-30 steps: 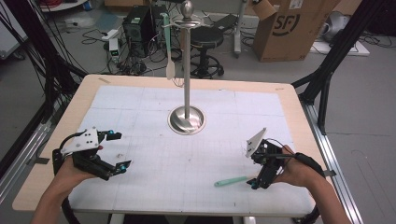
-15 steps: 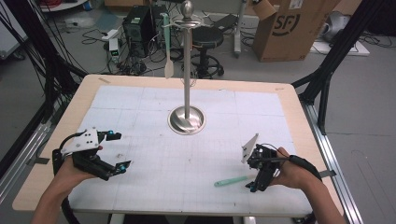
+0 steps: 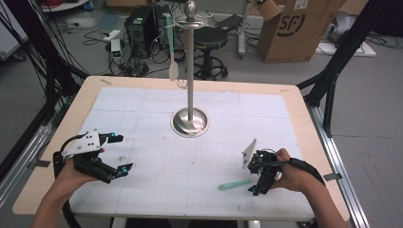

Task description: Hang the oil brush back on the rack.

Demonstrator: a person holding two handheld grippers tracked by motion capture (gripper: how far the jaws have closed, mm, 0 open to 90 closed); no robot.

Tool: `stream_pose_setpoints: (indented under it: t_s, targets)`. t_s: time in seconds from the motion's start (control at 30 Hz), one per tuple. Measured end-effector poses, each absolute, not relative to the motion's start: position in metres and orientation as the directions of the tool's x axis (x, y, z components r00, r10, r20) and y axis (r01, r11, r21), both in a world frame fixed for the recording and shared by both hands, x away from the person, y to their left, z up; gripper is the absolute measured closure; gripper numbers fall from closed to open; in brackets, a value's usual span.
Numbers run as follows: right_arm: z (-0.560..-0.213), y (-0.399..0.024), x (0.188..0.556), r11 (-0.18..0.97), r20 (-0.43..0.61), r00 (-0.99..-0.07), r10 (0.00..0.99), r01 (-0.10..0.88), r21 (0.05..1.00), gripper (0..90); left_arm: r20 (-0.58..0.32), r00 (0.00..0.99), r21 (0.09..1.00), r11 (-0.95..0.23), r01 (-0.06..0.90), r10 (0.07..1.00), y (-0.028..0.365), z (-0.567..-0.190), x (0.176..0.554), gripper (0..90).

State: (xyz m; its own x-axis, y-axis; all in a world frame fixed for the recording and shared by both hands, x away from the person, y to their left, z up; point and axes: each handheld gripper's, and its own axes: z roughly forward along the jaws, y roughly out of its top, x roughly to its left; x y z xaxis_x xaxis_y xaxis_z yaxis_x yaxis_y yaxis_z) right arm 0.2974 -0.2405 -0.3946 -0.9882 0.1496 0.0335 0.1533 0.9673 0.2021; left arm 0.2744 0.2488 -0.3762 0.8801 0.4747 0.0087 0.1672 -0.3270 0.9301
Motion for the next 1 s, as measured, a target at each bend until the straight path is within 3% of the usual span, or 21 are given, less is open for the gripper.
stream_pose_setpoints:
  t_s: [0.7, 1.0]
  targets:
    - [-0.402, -0.236, 0.298, 0.984, 0.022, -0.994, 0.104, 0.106, 0.144, 54.1, 0.003, 0.880, 0.931, -0.323, 0.171, 0.475, 0.249, -0.376, 0.275, 1.7]
    - [-0.405, -0.227, 0.297, 0.996, 0.016, -0.998, 0.053, 0.054, 0.075, 68.5, 0.001, 0.880, 0.932, -0.320, 0.172, 0.476, 0.249, -0.376, 0.275, 1.6]
